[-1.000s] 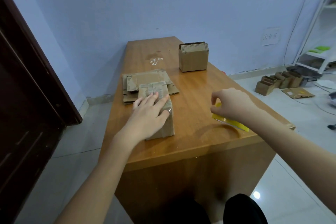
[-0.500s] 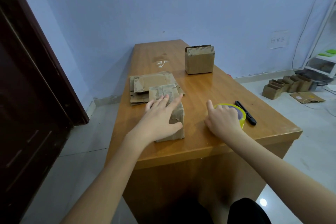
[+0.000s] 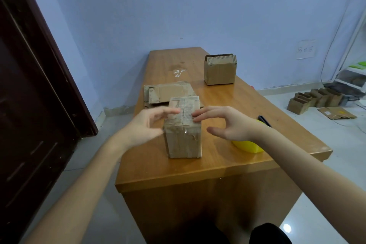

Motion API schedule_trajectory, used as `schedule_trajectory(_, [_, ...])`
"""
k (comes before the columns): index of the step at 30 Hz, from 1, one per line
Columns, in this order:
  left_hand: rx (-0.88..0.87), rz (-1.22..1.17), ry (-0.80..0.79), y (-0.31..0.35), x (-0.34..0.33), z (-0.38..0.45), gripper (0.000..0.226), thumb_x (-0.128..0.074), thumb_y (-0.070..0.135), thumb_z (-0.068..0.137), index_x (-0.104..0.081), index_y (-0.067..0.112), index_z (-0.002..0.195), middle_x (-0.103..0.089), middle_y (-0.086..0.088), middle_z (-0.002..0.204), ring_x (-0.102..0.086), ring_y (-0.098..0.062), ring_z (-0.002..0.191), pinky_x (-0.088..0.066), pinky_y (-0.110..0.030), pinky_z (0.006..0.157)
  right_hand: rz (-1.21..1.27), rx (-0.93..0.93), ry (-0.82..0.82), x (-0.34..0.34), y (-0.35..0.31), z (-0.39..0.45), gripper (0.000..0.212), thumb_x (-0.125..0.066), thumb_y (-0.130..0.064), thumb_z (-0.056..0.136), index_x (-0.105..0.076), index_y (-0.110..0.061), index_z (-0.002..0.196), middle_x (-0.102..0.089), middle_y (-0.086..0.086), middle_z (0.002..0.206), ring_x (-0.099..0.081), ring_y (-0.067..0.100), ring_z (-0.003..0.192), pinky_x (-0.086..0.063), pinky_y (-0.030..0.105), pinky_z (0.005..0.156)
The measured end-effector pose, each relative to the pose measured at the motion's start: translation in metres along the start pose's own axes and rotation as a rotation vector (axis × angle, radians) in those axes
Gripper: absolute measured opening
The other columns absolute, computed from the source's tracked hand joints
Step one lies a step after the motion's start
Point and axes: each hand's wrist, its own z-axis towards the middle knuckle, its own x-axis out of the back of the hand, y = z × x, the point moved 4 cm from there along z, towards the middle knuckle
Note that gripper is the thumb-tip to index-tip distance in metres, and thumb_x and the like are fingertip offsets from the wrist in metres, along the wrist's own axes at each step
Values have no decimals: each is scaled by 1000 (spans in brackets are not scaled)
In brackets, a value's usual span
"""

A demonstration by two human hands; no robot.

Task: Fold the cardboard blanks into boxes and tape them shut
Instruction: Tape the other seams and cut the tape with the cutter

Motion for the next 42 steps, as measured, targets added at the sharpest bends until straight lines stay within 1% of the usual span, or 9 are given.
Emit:
schedule_trajectory(4, [-54, 116, -41, -15, -2, -1, 64, -56, -14, 84, -52, 35, 125, -44, 14, 142, -30, 4, 135, -28, -17, 110, 71, -17, 36, 0, 8, 1, 34, -70, -19, 84, -67, -24, 117, -58, -15, 130, -44, -7, 126, -30, 4, 102])
schedule_trajectory(6, [-69, 138, -32, -16, 0, -1, 64, -59, -12, 83, -53, 36, 124, -47, 18, 138, -33, 5, 134, -31, -17, 109, 72, -18, 58, 1, 9, 2, 32, -71, -24, 82, -69, -23, 113, -60, -15, 126, -47, -7, 124, -33, 6, 101])
schedule_trajectory(9, [-113, 174, -37, -14, 0, -2, 58, -64, -7, 82, -56, 35, 120, -50, 23, 131, -36, 8, 130, -32, -10, 104, 64, -12, 63, 5, 11, 1, 30, -73, -25, 79, -71, -20, 109, -63, -13, 122, -51, -6, 120, -36, 9, 102])
schedule_trajectory(14, [-159, 163, -33, -14, 1, -3, 50, -69, -2, 80, -60, 26, 120, -54, 17, 129, -41, 11, 125, -34, -6, 99, 118, 16, 110, 1, 11, -1, 34, -73, -32, 75, -72, -16, 104, -66, -7, 120, -55, -1, 120, -42, 19, 103])
schedule_trajectory(20, [-179, 94, 61, -16, -2, -5, 43, -72, -3, 77, -66, 16, 115, -60, 11, 123, -47, 6, 122, -38, -11, 99, 173, 52, 217, -5, 14, -3, 28, -74, -30, 74, -73, -14, 97, -68, -3, 114, -59, 3, 115, -45, 22, 101])
schedule_trajectory(25, [-169, 79, 137, -17, -3, -4, 37, -76, 3, 74, -70, 15, 108, -65, 11, 117, -51, 6, 118, -39, -12, 99, 196, 67, 281, -9, 15, -2, 29, -75, -33, 72, -73, -13, 93, -70, -1, 112, -60, 4, 115, -46, 22, 99])
schedule_trajectory(32, [-168, 10, 210, -21, -7, -4, 32, -77, 11, 71, -72, 16, 102, -67, 9, 113, -56, 0, 115, -45, -20, 98, 127, 148, 299, -13, 10, -7, 29, -68, -37, 81, -71, -18, 102, -67, 0, 118, -56, 6, 120, -53, 27, 89])
schedule_trajectory(37, [-182, -29, 243, -24, -11, -5, 30, -75, 14, 72, -72, 17, 101, -67, 10, 113, -57, -2, 115, -45, -22, 99, 301, 126, 318, -19, 15, -9, 30, -68, -34, 81, -73, -12, 100, -66, 7, 121, -54, 14, 125, -49, 28, 97])
schedule_trajectory(42, [-199, -105, 278, -26, -15, -6, 27, -74, 15, 71, -72, 18, 98, -67, 17, 111, -56, -3, 116, -45, -21, 98, 515, 46, 356, -27, 17, -12, 32, -70, -29, 77, -73, -4, 96, -65, 7, 120, -51, 13, 128, -52, 26, 90])
